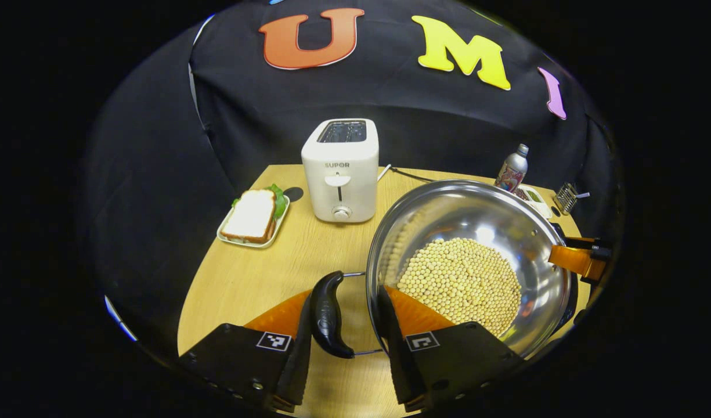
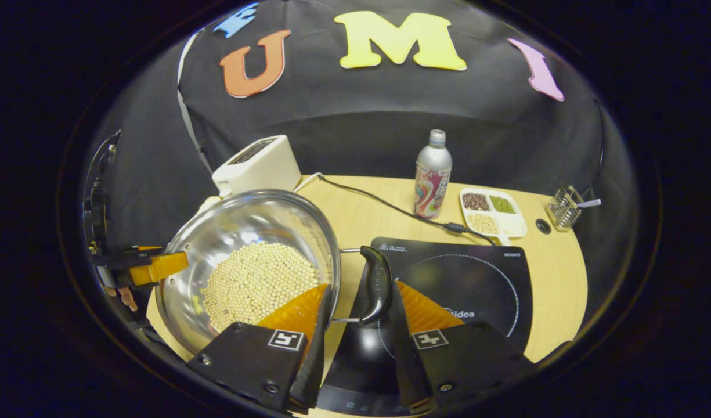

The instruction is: First push the handle of the pot to place it horizontally, then grasp the pot with both hands and set it on the induction cooktop.

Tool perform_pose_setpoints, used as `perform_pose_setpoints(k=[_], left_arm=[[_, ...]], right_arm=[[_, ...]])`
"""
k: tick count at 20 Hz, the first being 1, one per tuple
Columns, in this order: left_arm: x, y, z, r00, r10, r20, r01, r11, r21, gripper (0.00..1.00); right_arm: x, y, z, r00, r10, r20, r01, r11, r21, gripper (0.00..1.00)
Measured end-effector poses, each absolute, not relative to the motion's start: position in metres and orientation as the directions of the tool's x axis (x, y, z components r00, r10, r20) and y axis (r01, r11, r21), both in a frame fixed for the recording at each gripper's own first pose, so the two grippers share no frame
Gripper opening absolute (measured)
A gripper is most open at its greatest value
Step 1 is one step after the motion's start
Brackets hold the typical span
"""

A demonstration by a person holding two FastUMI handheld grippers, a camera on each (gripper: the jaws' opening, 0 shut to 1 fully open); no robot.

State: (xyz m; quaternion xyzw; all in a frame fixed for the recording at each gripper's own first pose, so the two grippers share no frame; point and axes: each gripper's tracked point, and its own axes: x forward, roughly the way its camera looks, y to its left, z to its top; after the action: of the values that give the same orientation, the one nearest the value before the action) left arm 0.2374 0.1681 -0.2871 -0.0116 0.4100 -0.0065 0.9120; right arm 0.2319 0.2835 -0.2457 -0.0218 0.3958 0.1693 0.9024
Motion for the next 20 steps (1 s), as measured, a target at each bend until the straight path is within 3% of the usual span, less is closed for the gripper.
perform_pose_setpoints(k=[11,20], left_arm=[[0.225,0.113,-0.197,0.717,-0.052,-0.695,0.055,0.998,-0.017,0.56],[0.226,0.012,-0.171,0.733,-0.118,-0.669,0.144,0.989,-0.017,0.56]], right_arm=[[0.216,0.217,-0.148,0.685,0.288,-0.67,-0.308,0.947,0.092,0.51],[0.209,0.11,-0.124,0.722,0.226,-0.654,-0.215,0.972,0.099,0.54]])
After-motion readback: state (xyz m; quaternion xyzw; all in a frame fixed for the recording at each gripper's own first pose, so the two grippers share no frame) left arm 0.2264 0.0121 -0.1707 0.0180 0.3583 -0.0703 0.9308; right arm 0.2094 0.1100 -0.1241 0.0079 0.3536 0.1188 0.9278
